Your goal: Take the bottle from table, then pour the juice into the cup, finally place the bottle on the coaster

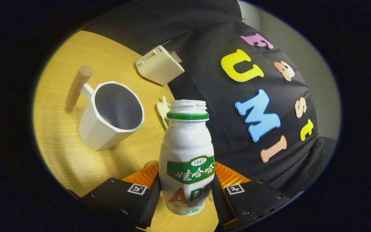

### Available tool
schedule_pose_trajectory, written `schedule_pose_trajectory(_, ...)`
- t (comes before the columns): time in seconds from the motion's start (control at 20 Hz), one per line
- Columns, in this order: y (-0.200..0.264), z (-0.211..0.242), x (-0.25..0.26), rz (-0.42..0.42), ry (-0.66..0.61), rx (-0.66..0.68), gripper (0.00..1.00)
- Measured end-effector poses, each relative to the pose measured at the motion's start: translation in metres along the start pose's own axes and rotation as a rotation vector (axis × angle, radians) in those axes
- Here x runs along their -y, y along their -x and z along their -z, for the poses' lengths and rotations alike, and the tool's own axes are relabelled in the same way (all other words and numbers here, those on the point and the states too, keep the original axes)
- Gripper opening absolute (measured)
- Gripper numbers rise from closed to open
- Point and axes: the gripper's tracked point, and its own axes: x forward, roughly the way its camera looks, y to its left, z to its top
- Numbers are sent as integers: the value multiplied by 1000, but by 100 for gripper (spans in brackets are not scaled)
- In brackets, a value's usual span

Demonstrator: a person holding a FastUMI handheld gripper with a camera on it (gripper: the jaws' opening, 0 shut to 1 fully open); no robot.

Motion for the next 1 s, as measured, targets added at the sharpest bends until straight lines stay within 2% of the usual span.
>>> schedule_pose_trajectory(0.7,3,0,-8,-92,-321,82,74)
schedule_pose_trajectory(1.0,5,-5,0,-98,-521,151,74)
